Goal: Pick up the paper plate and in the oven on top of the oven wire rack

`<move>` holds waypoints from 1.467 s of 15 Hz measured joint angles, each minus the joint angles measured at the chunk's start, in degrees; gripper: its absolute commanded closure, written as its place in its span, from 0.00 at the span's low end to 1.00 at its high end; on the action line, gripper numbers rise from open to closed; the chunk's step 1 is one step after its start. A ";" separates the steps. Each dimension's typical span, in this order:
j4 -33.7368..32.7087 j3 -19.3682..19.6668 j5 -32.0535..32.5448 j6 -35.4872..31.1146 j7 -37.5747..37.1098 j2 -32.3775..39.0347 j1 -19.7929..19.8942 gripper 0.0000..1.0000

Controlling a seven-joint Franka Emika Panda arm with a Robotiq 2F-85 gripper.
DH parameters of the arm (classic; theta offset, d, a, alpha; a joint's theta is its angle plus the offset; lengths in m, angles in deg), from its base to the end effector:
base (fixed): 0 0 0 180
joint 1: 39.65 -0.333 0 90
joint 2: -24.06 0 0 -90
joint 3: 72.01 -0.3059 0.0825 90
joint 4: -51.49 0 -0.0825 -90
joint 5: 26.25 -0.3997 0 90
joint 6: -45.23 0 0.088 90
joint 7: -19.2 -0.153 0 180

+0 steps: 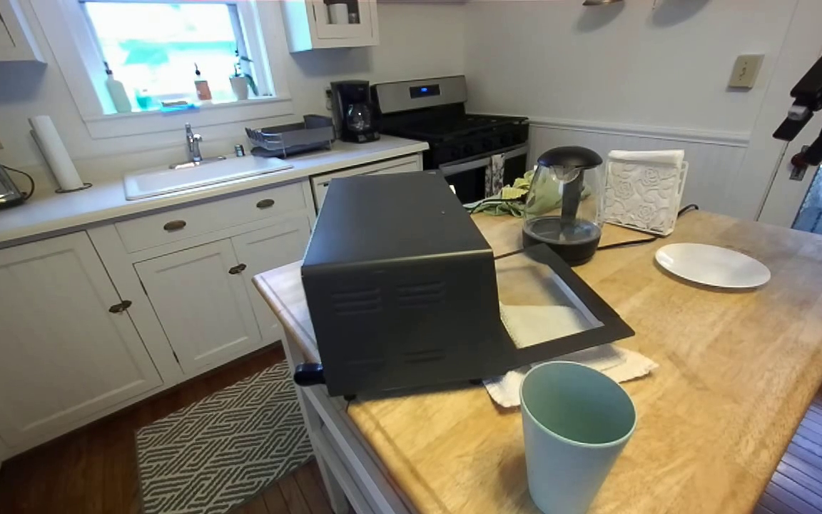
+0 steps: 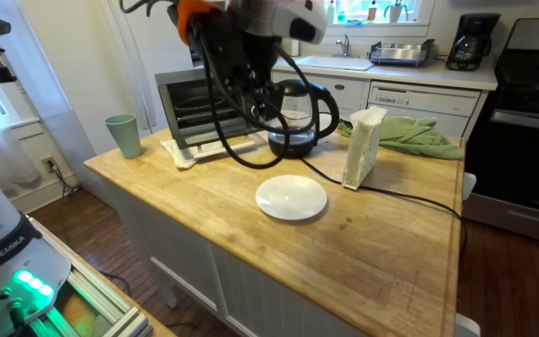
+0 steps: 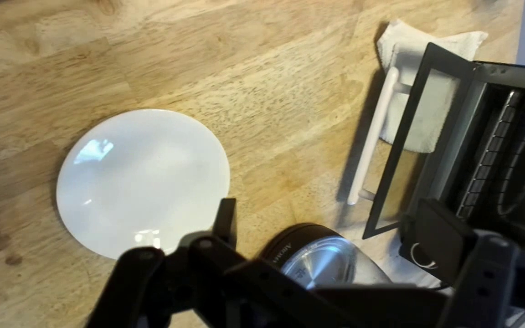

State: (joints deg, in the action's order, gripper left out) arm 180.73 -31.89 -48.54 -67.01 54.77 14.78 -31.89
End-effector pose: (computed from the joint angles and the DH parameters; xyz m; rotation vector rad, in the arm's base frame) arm 0.3609 -0.3354 0.3494 -2.6287 0.5071 -0.2234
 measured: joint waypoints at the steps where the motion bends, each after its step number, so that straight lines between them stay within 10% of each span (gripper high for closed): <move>1: -0.81 0.00 -1.40 -0.14 1.08 2.47 0.57 0.00; 12: -2.25 -3.03 -3.06 -0.18 2.40 6.09 3.90 0.00; 22: -11.13 -9.28 -10.59 0.54 8.06 22.51 16.31 0.00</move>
State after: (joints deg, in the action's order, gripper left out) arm 169.60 -41.16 -59.13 -66.47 62.83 37.29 -15.58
